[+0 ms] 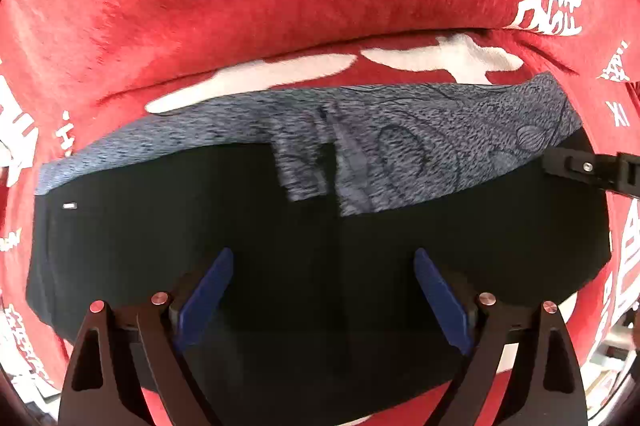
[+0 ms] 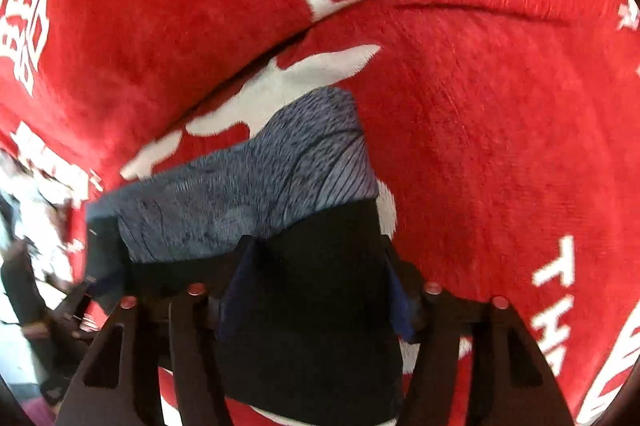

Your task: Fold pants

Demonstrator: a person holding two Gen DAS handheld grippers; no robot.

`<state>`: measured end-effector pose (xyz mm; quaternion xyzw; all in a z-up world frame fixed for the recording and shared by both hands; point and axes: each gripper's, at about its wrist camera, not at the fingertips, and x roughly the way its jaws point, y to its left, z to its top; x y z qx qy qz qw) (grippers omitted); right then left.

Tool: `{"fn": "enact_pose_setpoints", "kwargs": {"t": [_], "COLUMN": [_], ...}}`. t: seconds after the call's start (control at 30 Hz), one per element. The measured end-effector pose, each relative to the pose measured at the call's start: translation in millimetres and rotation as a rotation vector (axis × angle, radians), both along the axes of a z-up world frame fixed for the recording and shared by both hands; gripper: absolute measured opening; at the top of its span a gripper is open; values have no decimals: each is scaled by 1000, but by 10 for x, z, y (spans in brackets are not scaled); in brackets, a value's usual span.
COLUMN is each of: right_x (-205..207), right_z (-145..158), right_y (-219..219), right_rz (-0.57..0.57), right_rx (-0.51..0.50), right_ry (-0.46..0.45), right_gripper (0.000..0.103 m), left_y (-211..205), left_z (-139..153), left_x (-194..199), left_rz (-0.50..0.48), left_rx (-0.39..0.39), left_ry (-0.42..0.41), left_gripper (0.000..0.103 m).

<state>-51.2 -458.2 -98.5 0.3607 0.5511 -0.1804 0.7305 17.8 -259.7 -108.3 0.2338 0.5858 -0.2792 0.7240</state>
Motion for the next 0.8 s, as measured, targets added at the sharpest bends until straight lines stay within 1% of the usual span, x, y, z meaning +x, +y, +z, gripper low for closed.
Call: {"fn": "enact_pose_setpoints", "kwargs": {"t": [0.1, 0.13, 0.2, 0.27, 0.33, 0.37, 0.4, 0.47, 0.53, 0.6, 0.63, 0.67, 0.7, 0.73, 0.77, 0.8], "right_x": [-53, -59, -44, 29, 296, 482, 505, 824, 990, 1157, 1168, 1206, 1225, 1223, 1196, 1151], "right_z": [286, 365, 535, 639, 646, 635, 631, 540, 436, 299, 271, 222, 176, 137, 95, 66], "right_y": [185, 236, 331, 449, 632, 753, 764, 1013, 1148, 1263, 1276, 1305, 1291, 1263, 1202, 1175], "right_rz": [32, 35, 39, 68, 137, 168, 191, 261, 278, 289, 291, 290, 279, 259, 225, 196], "right_rx": [-138, -166, -201, -191, -103, -76, -76, -103, -114, -153, -174, -201, -230, -233, -186, -154], "right_ry": [-1, -5, -35, -71, -109, -119, -116, -61, -35, 13, 31, 53, 80, 90, 80, 73], "right_gripper": [64, 64, 64, 64, 64, 64, 64, 64, 64, 64, 63, 60, 52, 26, 20, 19], "left_y": [207, 262, 383, 446, 570, 639, 696, 795, 930, 1050, 1075, 1090, 1141, 1188, 1201, 1237], "left_z": [101, 125, 180, 201, 245, 261, 264, 259, 241, 235, 226, 203, 200, 201, 195, 202], "left_x": [46, 57, 51, 22, 12, -12, -17, -13, -7, -25, -25, -27, -26, -23, -20, -14], "left_rz": [38, 49, 66, 73, 89, 107, 122, 145, 174, 191, 198, 205, 213, 220, 226, 231], "left_rx": [-36, -45, -69, -74, -69, -67, -65, -63, -64, -68, -70, -73, -77, -83, -89, -94], "left_ry": [20, 23, 32, 29, 9, 2, 2, 8, 16, 19, 21, 23, 27, 30, 33, 35], "left_gripper": [93, 93, 93, 93, 93, 93, 93, 93, 93, 93, 93, 93, 93, 93, 93, 93]}}
